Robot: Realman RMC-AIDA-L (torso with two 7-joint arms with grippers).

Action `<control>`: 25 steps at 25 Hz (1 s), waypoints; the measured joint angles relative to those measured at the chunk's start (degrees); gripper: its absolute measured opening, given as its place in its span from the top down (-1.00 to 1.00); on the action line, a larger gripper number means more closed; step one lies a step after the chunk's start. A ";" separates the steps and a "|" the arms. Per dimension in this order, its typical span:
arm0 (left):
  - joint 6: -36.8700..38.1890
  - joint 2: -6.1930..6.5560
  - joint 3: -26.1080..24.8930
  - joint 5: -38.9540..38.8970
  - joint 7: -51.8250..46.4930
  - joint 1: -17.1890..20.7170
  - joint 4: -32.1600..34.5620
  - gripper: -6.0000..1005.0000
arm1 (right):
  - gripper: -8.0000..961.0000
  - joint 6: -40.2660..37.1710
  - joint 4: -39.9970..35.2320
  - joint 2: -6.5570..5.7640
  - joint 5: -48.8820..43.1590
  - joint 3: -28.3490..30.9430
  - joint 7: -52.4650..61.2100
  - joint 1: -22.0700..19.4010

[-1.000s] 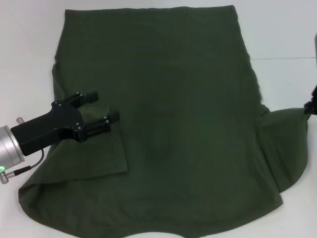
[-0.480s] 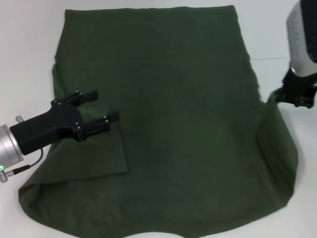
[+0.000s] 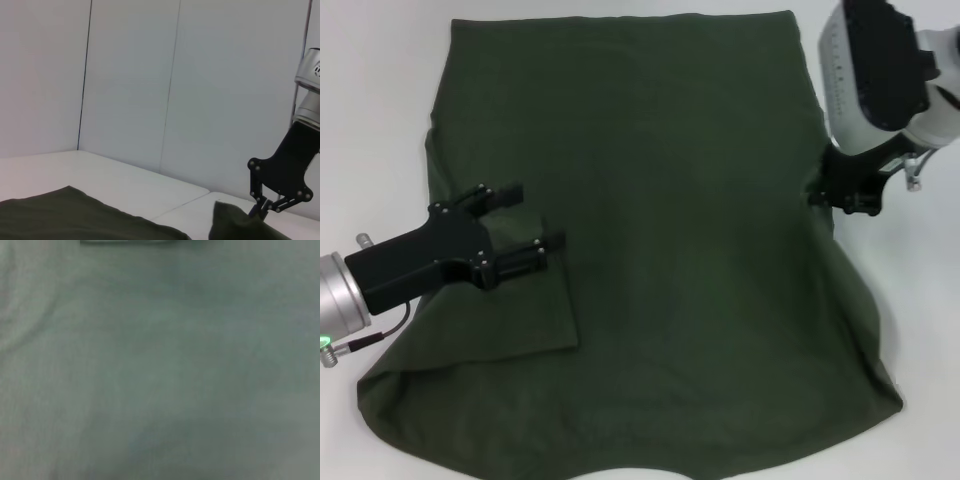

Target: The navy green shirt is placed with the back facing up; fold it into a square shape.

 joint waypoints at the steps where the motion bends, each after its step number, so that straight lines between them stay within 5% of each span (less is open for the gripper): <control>1: 0.01 0.03 0.03 0.09 0.08 -0.02 0.00 -0.75 | 0.87 0.33 0.54 0.11 0.01 -0.02 0.02 0.29; 22: 1.62 0.29 0.68 0.89 1.51 0.62 0.31 -0.75 | 0.86 14.73 9.61 1.01 8.34 -8.27 7.66 1.74; 25: 1.98 0.32 0.70 1.32 1.62 0.64 0.31 -0.75 | 0.38 18.45 10.51 1.14 10.26 -11.33 10.63 1.60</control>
